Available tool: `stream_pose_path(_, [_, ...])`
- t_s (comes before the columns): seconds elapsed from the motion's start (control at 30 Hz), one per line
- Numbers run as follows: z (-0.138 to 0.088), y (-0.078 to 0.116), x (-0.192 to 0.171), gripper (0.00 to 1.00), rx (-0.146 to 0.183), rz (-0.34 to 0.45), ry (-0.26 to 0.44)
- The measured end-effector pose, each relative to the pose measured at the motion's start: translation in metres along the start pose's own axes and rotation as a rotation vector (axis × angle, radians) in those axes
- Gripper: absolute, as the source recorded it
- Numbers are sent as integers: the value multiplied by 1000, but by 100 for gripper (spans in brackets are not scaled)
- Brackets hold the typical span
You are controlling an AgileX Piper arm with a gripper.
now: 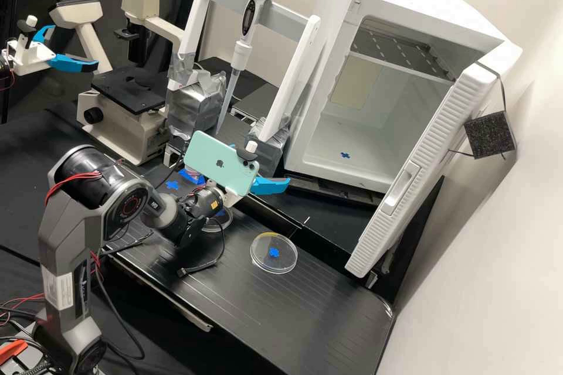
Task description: Open the bottle
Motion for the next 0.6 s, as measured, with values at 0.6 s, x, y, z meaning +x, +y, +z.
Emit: stream_pose_path(0.6, [-13,1,-39,100,-3,7,96])
